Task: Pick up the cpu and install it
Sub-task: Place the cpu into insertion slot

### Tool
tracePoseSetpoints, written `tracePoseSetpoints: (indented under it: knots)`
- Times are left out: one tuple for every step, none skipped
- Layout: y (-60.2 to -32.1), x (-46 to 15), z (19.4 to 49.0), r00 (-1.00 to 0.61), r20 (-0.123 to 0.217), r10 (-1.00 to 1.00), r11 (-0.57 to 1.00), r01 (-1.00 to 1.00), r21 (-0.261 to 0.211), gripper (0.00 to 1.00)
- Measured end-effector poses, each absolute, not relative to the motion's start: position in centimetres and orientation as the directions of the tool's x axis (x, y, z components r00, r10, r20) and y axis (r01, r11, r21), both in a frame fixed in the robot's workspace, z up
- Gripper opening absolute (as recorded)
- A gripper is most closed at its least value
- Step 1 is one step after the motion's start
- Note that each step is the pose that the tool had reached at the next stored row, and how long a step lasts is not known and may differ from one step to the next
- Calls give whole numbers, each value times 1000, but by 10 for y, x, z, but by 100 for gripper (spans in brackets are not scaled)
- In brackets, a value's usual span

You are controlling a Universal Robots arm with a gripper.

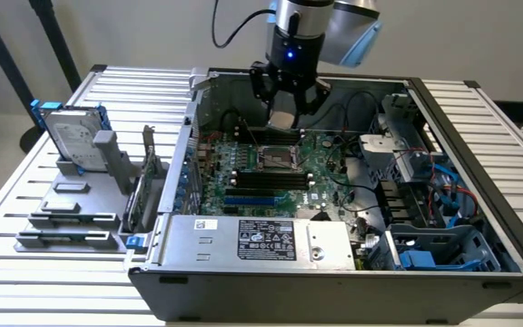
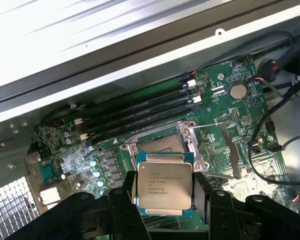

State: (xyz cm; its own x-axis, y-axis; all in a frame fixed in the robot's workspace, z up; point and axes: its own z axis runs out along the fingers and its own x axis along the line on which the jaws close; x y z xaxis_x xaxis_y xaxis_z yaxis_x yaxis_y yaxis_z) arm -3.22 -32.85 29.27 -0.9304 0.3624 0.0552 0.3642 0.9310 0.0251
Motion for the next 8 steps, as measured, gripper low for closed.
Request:
tracePoseSetpoints:
  knots:
    - [-329, -32, 292, -924, 55, 379, 924, 381, 25, 55]
    - [-329, -32, 292, -917, 55, 396, 917, 397, 25, 55]
    - [-329, -32, 291, -909, 55, 412, 910, 414, 25, 55]
    - [-329, -32, 290, -902, 55, 428, 902, 430, 25, 55]
    - [-329, -32, 290, -894, 55, 445, 895, 446, 25, 55]
    - [-329, -32, 289, -886, 55, 461, 886, 462, 25, 55]
    - [-329, -32, 289, -877, 55, 478, 877, 480, 25, 55]
    - [-329, -32, 288, -868, 55, 494, 868, 495, 25, 55]
